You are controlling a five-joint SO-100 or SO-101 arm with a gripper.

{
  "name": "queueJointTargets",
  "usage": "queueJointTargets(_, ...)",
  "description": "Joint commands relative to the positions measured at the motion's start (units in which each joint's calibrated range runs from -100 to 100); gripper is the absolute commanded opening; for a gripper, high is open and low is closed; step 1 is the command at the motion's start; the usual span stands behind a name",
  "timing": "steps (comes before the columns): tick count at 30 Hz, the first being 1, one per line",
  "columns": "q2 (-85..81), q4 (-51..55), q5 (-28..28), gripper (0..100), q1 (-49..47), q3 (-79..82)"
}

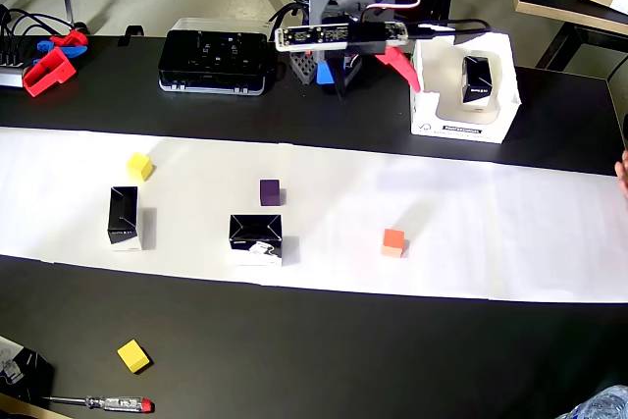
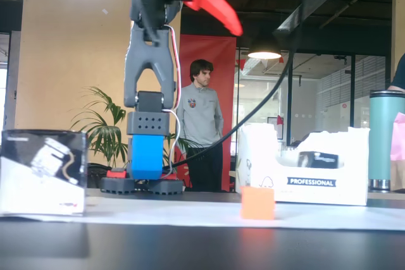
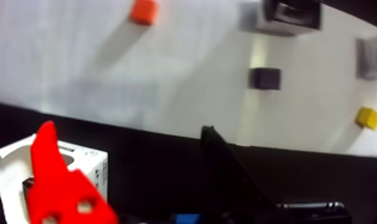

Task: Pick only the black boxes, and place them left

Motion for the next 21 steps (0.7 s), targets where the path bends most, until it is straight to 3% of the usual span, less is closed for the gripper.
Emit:
queueJointTargets(1, -0.94, 0.07, -1.62, 46, 7.49, -2.96)
queueJointTargets(9, 13.75, 0.07, -15.67, 46, 9.49, -21.58)
queueJointTargets(15, 18.49, 0.07, -24.73, 46, 9.74, -26.01)
queueJointTargets(21, 22.92, 0.07, -29.36, 46, 12.86, -25.74)
